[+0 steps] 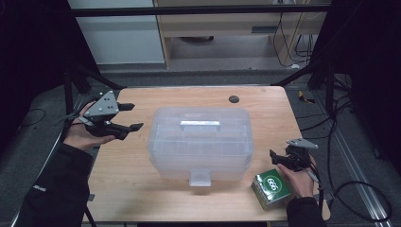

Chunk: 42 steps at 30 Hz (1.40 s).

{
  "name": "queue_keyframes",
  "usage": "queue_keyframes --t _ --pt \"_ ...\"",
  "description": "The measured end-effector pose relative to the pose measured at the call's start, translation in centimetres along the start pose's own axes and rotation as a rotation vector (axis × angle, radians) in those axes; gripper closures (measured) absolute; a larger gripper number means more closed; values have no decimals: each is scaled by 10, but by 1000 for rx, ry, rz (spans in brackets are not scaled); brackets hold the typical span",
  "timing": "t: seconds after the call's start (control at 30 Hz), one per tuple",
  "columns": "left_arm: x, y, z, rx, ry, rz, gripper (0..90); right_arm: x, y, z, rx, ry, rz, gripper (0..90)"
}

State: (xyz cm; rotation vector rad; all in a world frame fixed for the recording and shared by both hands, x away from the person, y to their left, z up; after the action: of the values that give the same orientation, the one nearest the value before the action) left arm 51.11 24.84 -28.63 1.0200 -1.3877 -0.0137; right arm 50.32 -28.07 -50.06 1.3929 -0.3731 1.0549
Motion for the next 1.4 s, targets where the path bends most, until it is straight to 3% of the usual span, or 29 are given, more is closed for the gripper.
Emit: queue_keyframes --t 0.23,0.27,0.3,0.33,0.5,1.4 --pt "13 -12 14 -16 -30 -43 315 0 0 0 2 -3 -5 199" --pt "16 -14 14 -30 -56 -32 318 0 0 0 2 -4 -5 198" --pt "16 -14 14 -30 -56 -32 319 0 0 0 3 -4 -6 198" --pt "21 -17 16 -32 -76 -51 320 0 0 0 4 -4 -7 198" --pt "31 -21 23 -44 -108 -81 325 0 1 1 3 -3 -8 199" --pt "68 -67 59 -80 -282 -214 356 0 0 -1 35 -12 -14 214"
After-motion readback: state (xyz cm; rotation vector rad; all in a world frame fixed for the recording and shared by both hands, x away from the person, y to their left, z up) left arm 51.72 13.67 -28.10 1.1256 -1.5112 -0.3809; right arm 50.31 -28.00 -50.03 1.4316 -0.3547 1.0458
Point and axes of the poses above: each handheld gripper's, and its own axes: y roughly backward along the jaws, x roughly out of its top, z roughly to its right, the point moved 3 cm from there along -y, roughly forward along the jaws, and after that the axes turned 14 degrees about y, right-handed, at the moved point
